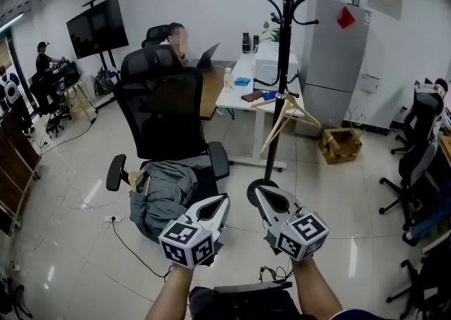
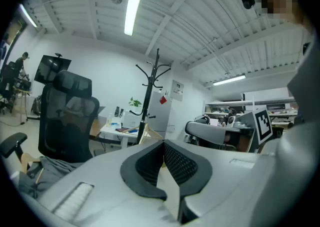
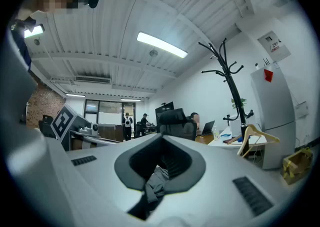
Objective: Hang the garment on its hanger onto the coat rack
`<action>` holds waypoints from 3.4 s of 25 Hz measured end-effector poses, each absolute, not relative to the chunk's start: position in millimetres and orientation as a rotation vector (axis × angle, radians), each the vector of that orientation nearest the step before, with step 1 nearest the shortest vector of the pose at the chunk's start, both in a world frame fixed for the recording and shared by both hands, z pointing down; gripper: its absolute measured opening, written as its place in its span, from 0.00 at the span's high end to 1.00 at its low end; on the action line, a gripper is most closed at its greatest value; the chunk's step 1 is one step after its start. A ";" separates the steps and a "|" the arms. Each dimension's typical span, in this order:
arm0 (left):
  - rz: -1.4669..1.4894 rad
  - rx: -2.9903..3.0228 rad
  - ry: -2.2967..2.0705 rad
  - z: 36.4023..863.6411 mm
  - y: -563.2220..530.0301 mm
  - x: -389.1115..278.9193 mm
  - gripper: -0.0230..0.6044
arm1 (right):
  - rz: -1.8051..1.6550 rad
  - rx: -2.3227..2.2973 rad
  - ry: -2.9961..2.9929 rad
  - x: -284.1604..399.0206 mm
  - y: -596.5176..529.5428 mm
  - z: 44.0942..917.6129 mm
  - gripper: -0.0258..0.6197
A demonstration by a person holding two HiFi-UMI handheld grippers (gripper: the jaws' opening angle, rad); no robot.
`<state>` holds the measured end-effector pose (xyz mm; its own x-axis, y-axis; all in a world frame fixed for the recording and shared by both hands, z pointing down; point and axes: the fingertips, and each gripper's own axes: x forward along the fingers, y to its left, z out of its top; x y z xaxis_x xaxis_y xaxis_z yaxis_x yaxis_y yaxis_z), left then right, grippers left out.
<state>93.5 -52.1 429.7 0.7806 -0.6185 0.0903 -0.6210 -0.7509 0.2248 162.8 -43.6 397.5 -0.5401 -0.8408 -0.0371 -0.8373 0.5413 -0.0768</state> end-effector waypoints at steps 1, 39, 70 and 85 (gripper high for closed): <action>-0.007 2.723 -0.972 428.4 -53.4 89.9 0.96 | -0.080 -1.462 2.703 159.7 -45.8 398.9 0.96; -0.040 2.289 -1.575 480.8 -107.2 -144.9 0.96 | -0.245 -0.793 3.082 -59.1 -131.5 448.1 0.96; 0.159 2.070 -1.573 640.4 -256.5 -290.0 0.96 | -0.515 -0.979 3.136 -183.4 -254.4 533.3 0.96; 0.509 1.861 -1.715 817.3 -323.6 -320.2 0.55 | -0.737 -0.986 3.132 -180.0 -262.8 611.9 0.96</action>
<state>-320.2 -323.6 817.3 0.1128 -0.7802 0.6152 -0.9895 -0.0320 0.1408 -180.0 -262.8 611.9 -0.8054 -0.4899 0.3336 -0.5873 0.7357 -0.3373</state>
